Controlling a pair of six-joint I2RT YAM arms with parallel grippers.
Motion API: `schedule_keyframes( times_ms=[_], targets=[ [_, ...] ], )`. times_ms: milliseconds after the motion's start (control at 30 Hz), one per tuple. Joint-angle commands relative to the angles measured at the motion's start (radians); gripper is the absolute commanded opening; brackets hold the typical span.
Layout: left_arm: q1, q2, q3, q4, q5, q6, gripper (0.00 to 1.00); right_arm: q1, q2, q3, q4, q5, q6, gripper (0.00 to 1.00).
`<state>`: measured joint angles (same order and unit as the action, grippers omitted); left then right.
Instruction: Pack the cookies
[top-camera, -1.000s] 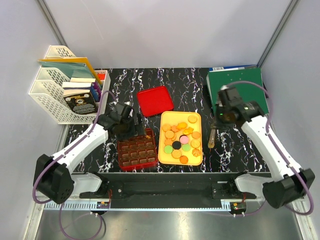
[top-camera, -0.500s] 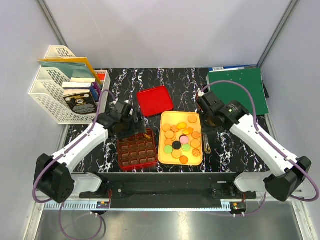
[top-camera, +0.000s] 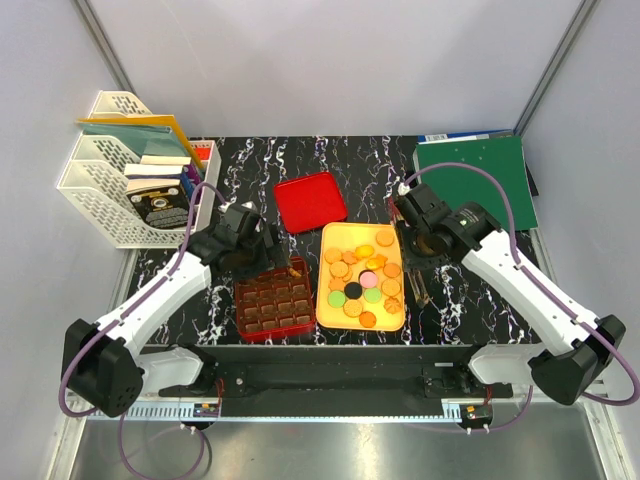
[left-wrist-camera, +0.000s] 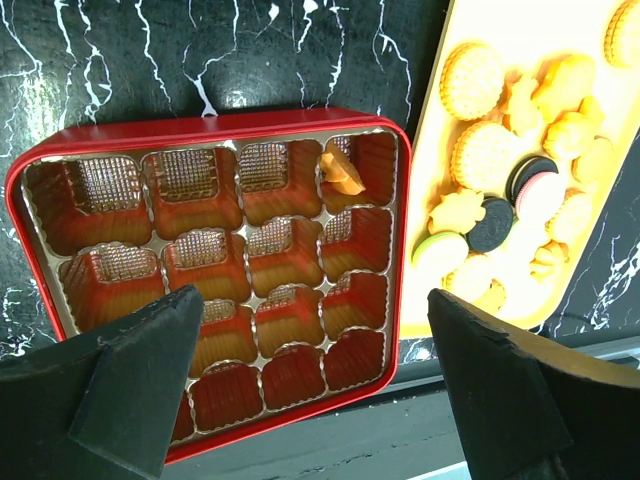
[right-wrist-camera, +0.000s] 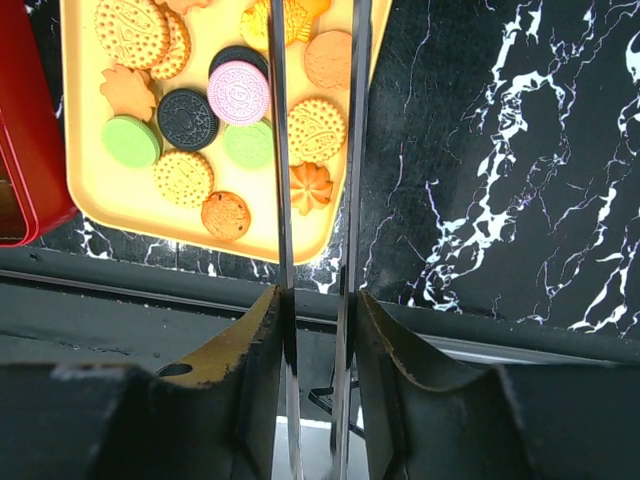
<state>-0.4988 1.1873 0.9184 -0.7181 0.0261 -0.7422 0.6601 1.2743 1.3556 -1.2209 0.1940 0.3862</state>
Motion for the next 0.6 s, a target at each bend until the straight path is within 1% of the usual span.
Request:
schedule_keyframes(
  times_ms=[0,333,467,567],
  targets=[
    [-0.003,-0.031,-0.013,0.008,-0.017,-0.013,0.99,0.001,-0.047,0.019,-0.003,-0.01,0.028,0.38],
    [-0.004,-0.044,-0.023,0.006,-0.015,-0.014,0.99,0.001,-0.069,0.028,-0.02,-0.022,0.039,0.37],
    [-0.004,-0.048,-0.023,0.005,-0.015,-0.016,0.99,0.001,-0.069,0.056,-0.041,-0.08,0.036,0.37],
    [-0.003,-0.054,-0.026,-0.001,-0.022,-0.013,0.99,0.033,-0.069,0.069,-0.069,-0.102,0.029,0.37]
  ],
)
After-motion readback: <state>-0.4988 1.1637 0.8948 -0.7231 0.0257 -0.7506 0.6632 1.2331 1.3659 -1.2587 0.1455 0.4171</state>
